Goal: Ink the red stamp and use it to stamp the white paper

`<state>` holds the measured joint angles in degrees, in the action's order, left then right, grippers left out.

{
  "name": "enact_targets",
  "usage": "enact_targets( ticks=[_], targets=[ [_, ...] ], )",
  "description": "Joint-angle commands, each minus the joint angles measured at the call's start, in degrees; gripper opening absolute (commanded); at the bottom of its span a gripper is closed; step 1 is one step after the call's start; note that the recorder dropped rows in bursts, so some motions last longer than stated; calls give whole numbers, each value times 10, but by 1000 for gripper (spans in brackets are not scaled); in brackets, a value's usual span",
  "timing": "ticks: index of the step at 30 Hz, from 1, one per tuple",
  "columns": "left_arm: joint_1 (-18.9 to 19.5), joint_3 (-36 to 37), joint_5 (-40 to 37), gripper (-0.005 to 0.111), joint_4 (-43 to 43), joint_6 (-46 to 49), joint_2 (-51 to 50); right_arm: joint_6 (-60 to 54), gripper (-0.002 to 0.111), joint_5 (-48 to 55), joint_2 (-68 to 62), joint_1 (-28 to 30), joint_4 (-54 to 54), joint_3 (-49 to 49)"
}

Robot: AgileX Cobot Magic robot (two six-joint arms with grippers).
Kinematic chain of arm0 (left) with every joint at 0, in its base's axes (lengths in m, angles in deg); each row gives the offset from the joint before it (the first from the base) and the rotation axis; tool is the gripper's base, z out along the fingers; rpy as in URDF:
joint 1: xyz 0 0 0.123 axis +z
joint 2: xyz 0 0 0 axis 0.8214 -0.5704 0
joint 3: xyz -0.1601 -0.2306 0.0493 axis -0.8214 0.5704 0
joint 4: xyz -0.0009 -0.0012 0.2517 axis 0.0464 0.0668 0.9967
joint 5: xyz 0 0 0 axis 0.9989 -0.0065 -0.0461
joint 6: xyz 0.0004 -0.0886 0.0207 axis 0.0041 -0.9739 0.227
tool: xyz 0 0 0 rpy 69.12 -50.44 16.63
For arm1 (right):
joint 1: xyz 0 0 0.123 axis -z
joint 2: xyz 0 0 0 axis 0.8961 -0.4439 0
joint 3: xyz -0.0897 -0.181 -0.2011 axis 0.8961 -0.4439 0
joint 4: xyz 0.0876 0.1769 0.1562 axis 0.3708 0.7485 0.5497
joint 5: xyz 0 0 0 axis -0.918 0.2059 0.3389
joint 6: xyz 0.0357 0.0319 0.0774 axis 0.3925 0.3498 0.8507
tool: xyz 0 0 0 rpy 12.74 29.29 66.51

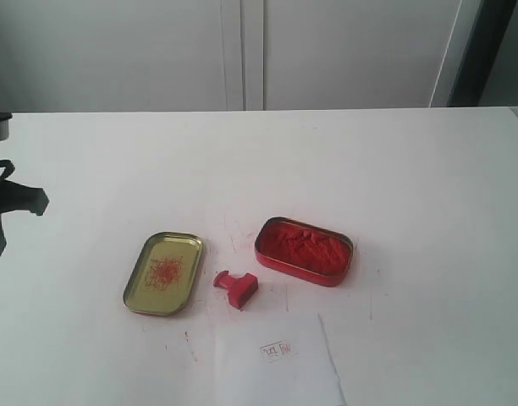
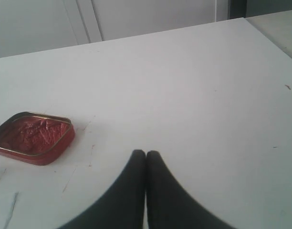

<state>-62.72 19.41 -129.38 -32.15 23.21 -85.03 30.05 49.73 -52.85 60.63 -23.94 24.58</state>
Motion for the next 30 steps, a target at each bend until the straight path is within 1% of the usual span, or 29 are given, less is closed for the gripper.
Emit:
enact_targets(
  ticks=[1,4,9,12,30],
  targets=[
    [1,58,9,0,-8,-5,56,-1,0,-8,2,1,0,-3],
    [1,97,11,0,-14,-2,101,-1,0,-8,2,1,0,-3],
    [1,123,11,0,-14,2,149,-1,0,-8,2,1,0,-3],
    [1,123,11,0,-14,17,161,-1,0,-8,2,1,0,-3],
    [1,123,22,0,-14,17,170,-1,0,-8,2,1,0,-3]
  ],
)
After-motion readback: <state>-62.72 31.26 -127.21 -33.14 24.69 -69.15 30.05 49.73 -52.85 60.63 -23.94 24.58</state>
